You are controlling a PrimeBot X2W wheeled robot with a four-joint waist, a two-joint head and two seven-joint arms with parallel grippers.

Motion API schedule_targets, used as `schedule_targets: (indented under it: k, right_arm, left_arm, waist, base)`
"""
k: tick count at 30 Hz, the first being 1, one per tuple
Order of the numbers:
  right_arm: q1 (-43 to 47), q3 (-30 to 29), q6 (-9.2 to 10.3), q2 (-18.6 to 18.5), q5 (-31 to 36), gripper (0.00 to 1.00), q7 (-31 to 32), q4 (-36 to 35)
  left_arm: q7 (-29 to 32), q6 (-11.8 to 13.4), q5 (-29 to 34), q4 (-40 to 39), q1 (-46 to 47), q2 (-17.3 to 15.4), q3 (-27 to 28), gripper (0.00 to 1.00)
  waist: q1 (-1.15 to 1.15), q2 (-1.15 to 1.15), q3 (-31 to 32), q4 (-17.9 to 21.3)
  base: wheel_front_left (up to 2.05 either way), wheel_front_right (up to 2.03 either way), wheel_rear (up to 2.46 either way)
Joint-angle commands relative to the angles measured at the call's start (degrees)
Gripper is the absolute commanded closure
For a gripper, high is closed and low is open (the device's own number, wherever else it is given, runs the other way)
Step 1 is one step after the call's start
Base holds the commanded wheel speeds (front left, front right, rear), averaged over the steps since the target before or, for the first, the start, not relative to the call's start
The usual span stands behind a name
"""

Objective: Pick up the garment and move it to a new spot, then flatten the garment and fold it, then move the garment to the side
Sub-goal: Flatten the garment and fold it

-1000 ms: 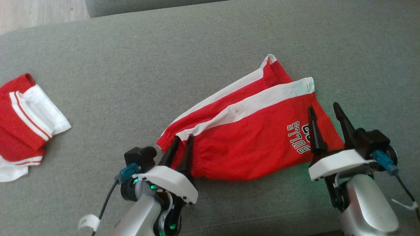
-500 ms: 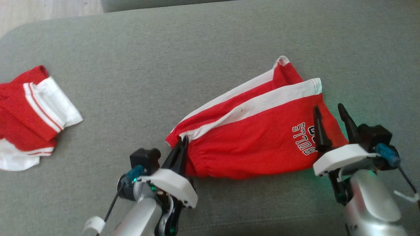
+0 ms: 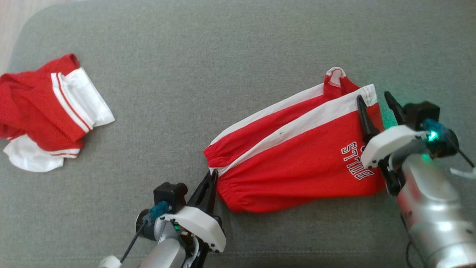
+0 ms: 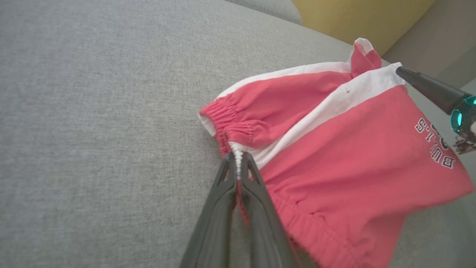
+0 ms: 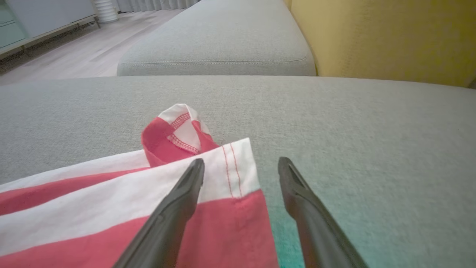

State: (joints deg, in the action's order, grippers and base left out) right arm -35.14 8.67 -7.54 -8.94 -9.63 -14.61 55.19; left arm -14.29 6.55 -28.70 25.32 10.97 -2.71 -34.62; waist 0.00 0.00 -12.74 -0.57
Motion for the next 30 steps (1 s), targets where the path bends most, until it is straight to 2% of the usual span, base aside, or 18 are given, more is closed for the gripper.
schedule_targets:
  k: [1, 7, 18, 21, 23, 24, 25, 27, 28, 30]
  right_arm:
    - [-2.6, 2.25, 0.05, -0.84, -0.49, 0.0, -0.17, 0.24]
    - [-4.45, 5.13, 0.05, -0.99, -2.38, 0.0, -0.33, 2.88]
    - [-4.04, 7.84, 0.05, -1.83, -4.61, 0.0, -0.38, 1.01]
    - [-4.03, 8.15, 0.05, -1.84, -4.84, 0.09, -0.38, 0.34]
    - [-3.92, 8.43, 0.05, -1.94, -5.0, 0.18, -0.38, 0.04]
    - [-3.86, 8.52, 0.05, -2.01, -5.07, 0.31, -0.38, 0.03]
    - [-3.81, 8.56, 0.05, -2.07, -5.14, 0.51, -0.38, 0.06]
    - [-3.74, 8.57, 0.05, -2.14, -5.22, 0.75, -0.39, 0.25]
    - [-3.71, 8.53, 0.05, -2.18, -5.24, 0.96, -0.39, 0.29]
    - [-3.61, 8.45, 0.05, -2.26, -5.27, 1.0, -0.39, 0.42]
  left_arm:
    - [-0.71, 0.14, 0.76, -1.55, 2.06, -0.17, 1.25, 1.0]
    - [-0.71, 0.32, 0.25, -1.41, 2.36, -0.17, 0.46, 1.0]
    - [-0.71, 0.67, 0.29, -1.59, 3.41, -0.17, -0.35, 1.0]
    - [-0.71, 0.86, 0.17, -1.68, 3.63, -0.17, -0.33, 1.0]
    - [-0.71, 0.92, 0.19, -1.61, 3.7, -0.17, -0.39, 1.0]
    - [-0.71, 0.92, 0.1, -1.57, 3.69, -0.17, -0.34, 1.0]
    - [-0.71, 0.9, 0.08, -1.52, 3.69, -0.17, -0.28, 1.0]
    - [-0.71, 1.01, -0.02, -1.45, 3.63, -0.17, -0.12, 1.0]
    - [-0.71, 1.01, 0.01, -1.42, 3.62, -0.17, -0.08, 1.0]
    - [-0.71, 1.03, 0.02, -1.38, 3.62, -0.17, 0.05, 1.0]
  waist:
    - [0.0, 0.0, -0.55, -0.39]
    - [0.0, 0.0, -0.98, -0.78]
    - [0.0, 0.0, -1.54, -0.59]
    - [0.0, 0.0, -1.61, -0.54]
    - [0.0, 0.0, -1.61, -0.58]
    - [0.0, 0.0, -1.62, -0.6]
    - [0.0, 0.0, -1.61, -0.62]
    - [0.0, 0.0, -1.6, -0.65]
    - [0.0, 0.0, -1.6, -0.67]
    - [0.0, 0.0, -1.63, -0.69]
  base:
    - [0.0, 0.0, 0.0]
    - [0.0, 0.0, 0.0]
    - [0.0, 0.0, 0.0]
    - [0.0, 0.0, 0.0]
    - [0.0, 0.0, 0.0]
    - [0.0, 0.0, 0.0]
    - [0.0, 0.0, 0.0]
    - [0.0, 0.0, 0.0]
    - [0.0, 0.0, 0.0]
    - [0.0, 0.0, 0.0]
